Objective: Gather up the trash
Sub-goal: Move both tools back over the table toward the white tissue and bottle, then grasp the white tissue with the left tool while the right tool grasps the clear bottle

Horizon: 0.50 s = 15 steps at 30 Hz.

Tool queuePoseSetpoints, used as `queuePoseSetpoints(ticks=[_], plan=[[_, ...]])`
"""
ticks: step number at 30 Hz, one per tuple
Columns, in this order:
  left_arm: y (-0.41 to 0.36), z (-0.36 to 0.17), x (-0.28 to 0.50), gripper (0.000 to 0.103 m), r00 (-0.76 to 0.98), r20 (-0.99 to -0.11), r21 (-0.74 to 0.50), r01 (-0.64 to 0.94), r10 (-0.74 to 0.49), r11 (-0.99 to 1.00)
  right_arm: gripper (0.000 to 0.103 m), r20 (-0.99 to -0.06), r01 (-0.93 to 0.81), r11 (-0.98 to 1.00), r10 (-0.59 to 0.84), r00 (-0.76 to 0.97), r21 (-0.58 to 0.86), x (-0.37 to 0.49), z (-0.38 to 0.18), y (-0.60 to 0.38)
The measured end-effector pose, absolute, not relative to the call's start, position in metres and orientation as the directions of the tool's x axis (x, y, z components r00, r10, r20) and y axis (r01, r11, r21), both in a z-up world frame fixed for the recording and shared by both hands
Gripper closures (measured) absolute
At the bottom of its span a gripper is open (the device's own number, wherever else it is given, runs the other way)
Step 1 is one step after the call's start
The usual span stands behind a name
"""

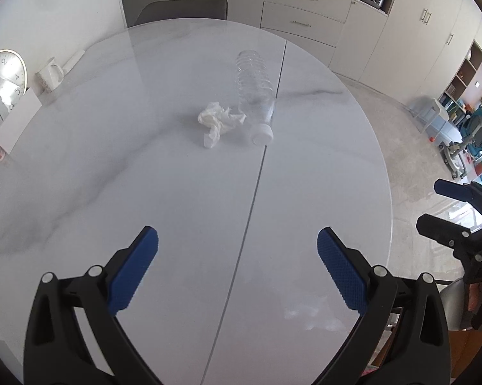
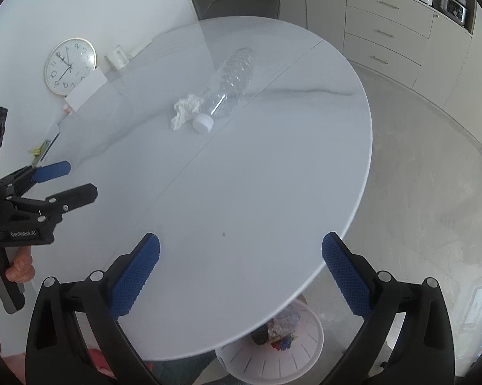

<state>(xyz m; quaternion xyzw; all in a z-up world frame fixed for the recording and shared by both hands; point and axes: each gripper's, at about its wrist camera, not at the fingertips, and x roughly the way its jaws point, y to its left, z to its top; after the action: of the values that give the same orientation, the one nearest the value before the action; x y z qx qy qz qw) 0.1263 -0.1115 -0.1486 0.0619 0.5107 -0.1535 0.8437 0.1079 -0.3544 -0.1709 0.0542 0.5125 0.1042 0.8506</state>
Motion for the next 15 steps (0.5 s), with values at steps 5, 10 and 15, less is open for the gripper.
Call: queuePoseSetpoints(ticks=[5, 10, 15], plan=[[-0.11, -0.163, 0.188, 0.008, 0.441, -0.868, -0.066, 0.354, -0.229, 0.933, 0.002, -0.854, -0.064, 0.974, 0.223, 0.469, 0.219, 0.174, -0.169, -0.339], [-0.119, -0.188, 0.234, 0.008, 0.436, -0.867, -0.042, 0.419, -0.241, 0.907, 0.002, -0.862, -0.007, 0.973, 0.209, 0.463, 0.232, 0.241, -0.182, -0.326], [-0.133, -0.217, 0.271, 0.012, 0.415, -0.874, -0.02, 0.489, -0.253, 0.872, 0.002, -0.884, 0.043, 0.978, 0.167, 0.437, 0.206, 0.298, -0.206, -0.31]])
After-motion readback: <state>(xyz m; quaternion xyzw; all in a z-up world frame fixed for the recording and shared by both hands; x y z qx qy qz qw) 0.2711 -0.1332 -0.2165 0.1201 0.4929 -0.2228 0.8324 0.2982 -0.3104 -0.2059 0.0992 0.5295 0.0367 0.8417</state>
